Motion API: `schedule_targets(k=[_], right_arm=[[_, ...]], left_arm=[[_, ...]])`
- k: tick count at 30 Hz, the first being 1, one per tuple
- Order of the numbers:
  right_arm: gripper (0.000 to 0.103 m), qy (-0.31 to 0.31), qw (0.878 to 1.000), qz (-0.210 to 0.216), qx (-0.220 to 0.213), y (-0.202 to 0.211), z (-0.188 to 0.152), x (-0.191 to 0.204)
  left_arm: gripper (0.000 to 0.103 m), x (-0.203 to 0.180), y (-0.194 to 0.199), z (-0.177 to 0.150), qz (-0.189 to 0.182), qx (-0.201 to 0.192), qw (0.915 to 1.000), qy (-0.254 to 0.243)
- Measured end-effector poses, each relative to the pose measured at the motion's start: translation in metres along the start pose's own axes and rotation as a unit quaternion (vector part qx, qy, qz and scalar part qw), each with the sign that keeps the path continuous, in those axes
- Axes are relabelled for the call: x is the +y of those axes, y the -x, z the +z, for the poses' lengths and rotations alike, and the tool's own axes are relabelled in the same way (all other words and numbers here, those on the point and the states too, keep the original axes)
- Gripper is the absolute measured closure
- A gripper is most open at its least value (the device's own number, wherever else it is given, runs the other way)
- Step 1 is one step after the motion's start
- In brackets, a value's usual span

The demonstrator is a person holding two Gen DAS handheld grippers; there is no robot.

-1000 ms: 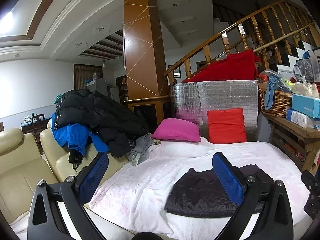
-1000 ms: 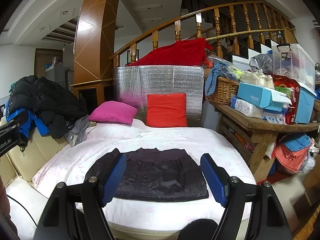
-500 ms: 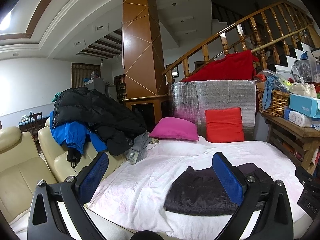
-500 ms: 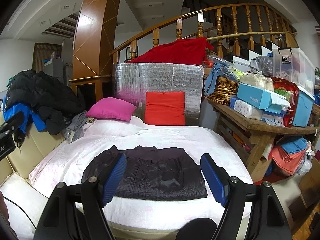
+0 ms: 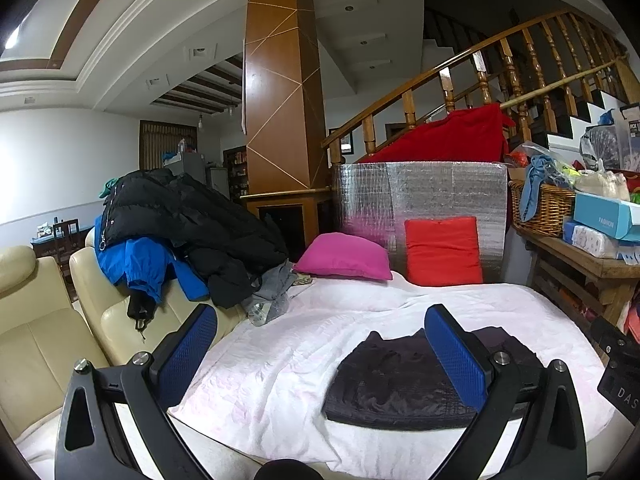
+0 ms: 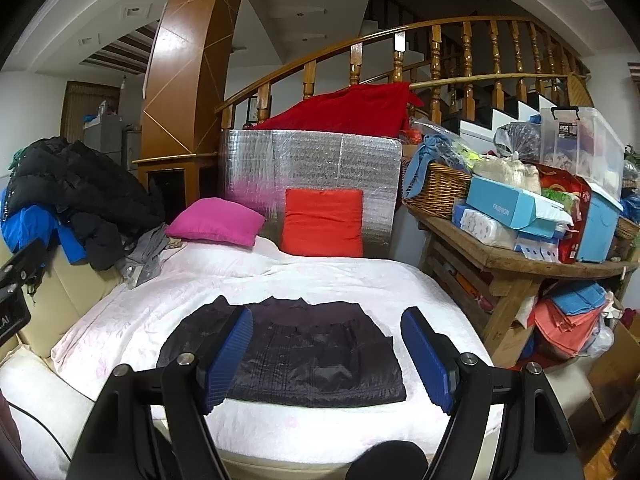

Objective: Fold large clothes

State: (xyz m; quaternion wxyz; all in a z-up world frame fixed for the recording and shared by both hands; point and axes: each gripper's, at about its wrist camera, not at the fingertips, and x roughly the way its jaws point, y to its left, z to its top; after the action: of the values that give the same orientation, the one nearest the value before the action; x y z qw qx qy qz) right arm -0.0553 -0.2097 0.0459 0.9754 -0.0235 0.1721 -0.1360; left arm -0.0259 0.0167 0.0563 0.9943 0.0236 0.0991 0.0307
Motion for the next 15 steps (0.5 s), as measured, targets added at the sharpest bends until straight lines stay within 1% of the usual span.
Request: schedule_targets(k=[5,15], right_arm=[[0.023,0.007,1.000,-0.003,0.009,-0.003,-0.001,0.002],[0.023,0.001,1.000,0.002,0.021,-0.013,-0.006,-0.001]], left_arm=[[0.000,0.002,-0.001,-0.001,-0.002,0.002,1.0000,0.005],[0.000,-0.009,-0.006,-0.004,-0.009,0.012,0.9999,-0.006]])
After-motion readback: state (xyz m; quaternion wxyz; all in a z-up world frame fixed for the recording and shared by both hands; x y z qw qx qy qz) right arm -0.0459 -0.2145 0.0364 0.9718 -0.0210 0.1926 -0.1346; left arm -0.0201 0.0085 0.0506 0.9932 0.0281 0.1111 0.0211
